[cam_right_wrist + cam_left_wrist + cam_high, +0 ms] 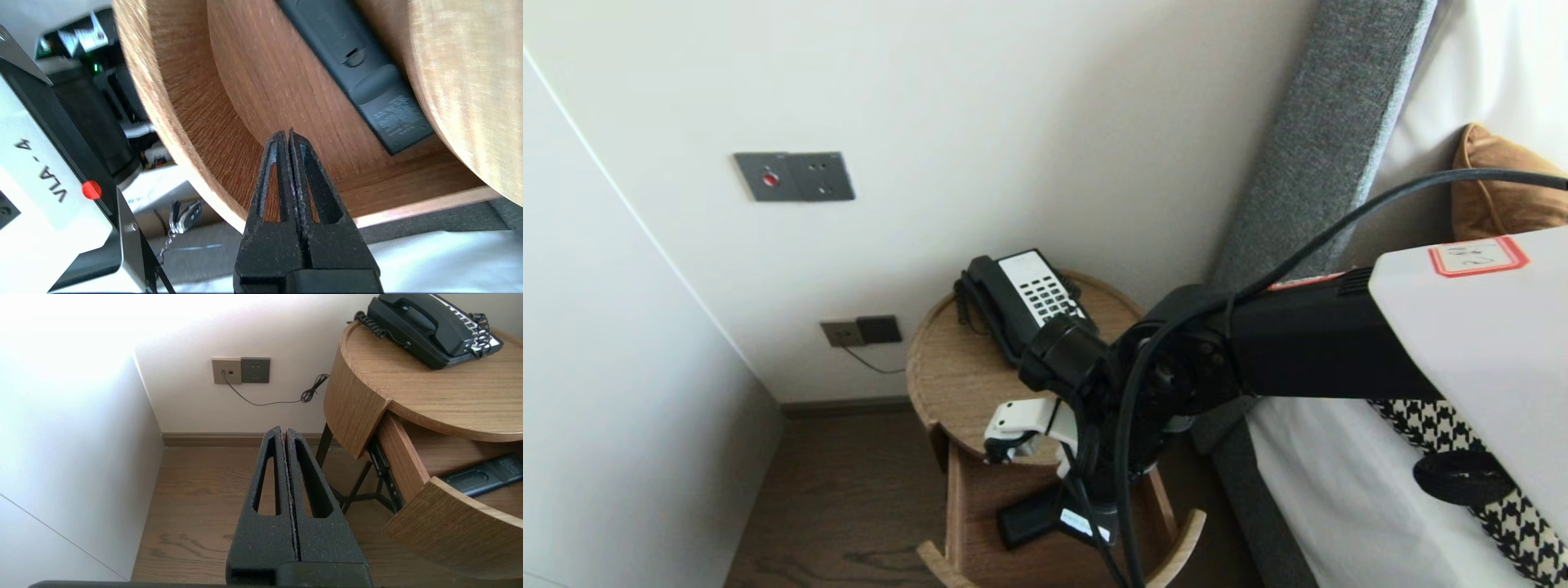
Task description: Take the remote control out of the drawer one by one and place them on the table
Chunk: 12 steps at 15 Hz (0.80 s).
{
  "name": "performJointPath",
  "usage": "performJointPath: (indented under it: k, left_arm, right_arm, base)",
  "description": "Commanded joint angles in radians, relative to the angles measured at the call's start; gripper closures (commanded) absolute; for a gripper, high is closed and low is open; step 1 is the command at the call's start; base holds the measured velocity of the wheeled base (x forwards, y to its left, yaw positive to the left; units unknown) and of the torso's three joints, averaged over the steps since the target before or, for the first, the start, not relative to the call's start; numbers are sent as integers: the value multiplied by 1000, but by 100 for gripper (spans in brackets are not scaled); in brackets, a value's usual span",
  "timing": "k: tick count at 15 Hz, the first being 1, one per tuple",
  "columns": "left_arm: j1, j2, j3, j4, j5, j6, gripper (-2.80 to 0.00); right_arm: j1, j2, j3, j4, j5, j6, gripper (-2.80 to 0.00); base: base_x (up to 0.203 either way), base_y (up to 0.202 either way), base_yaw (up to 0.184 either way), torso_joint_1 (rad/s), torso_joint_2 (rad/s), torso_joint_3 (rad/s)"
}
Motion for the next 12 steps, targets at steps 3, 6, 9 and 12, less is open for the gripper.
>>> performJointPath:
  k: [3,6,9,12]
  left_arm:
    - [0,0,1,0,0,0,0]
    - [0,0,-2,0,0,0,0]
    - [0,0,-2,0,0,0,0]
    - [0,0,-1,0,1,0,0]
  right_arm:
    - [11,109,-62,33,-1,-15,0]
    - [12,172,-114,32,-3,-17,-167]
    - [10,192,-140,32,-33,-39,-280]
    - [13,200,-139,28,-87,-68,-280]
  base:
    - [0,0,0,0,0,0]
    - [0,0,0,0,0,0]
    - [0,0,0,0,0,0]
    - [0,0,0,0,0,0]
